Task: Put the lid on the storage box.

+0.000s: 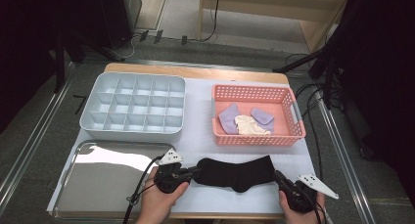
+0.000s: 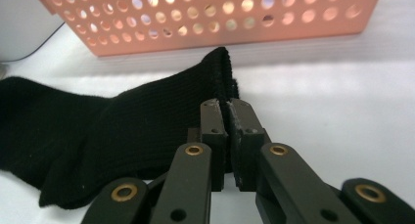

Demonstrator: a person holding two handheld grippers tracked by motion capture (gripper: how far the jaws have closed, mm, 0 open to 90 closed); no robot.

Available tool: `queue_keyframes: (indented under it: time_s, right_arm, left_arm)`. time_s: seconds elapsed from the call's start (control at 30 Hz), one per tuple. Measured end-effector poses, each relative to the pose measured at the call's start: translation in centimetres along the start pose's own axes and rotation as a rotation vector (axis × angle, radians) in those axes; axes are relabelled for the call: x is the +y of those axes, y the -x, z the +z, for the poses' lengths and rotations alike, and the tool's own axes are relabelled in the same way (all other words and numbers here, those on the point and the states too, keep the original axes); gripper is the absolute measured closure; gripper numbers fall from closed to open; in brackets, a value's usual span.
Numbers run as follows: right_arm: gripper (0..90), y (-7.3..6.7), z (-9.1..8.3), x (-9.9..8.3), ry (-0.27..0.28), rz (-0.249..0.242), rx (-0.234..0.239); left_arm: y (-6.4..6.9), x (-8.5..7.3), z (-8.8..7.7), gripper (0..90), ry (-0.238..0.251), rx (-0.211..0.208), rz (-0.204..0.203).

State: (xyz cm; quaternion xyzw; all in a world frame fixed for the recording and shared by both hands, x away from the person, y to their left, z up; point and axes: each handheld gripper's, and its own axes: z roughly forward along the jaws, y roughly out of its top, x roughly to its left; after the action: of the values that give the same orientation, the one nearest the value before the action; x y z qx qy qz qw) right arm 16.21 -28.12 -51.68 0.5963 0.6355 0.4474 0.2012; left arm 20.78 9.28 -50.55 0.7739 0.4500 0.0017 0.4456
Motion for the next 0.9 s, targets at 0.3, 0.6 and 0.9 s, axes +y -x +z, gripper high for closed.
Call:
queue_keyframes:
  time_s: [0.3,0.6,0.9]
  right_arm:
    - [68.0,1.1,1.0,-0.4,-0.013,0.038,-0.011]
    - [64.4,0.8,1.1,-0.9,-0.025,0.050,-0.010]
    - [61.0,0.7,1.6,-1.2,-0.031,0.044,-0.008]
  left_arm:
    - [-0.2,-0.5,0.3,78.1,-0.030,0.077,0.014]
    - [0.1,0.1,0.2,60.5,0.054,0.131,0.024]
    - [1.8,0.8,0.4,76.7,0.092,0.115,0.096]
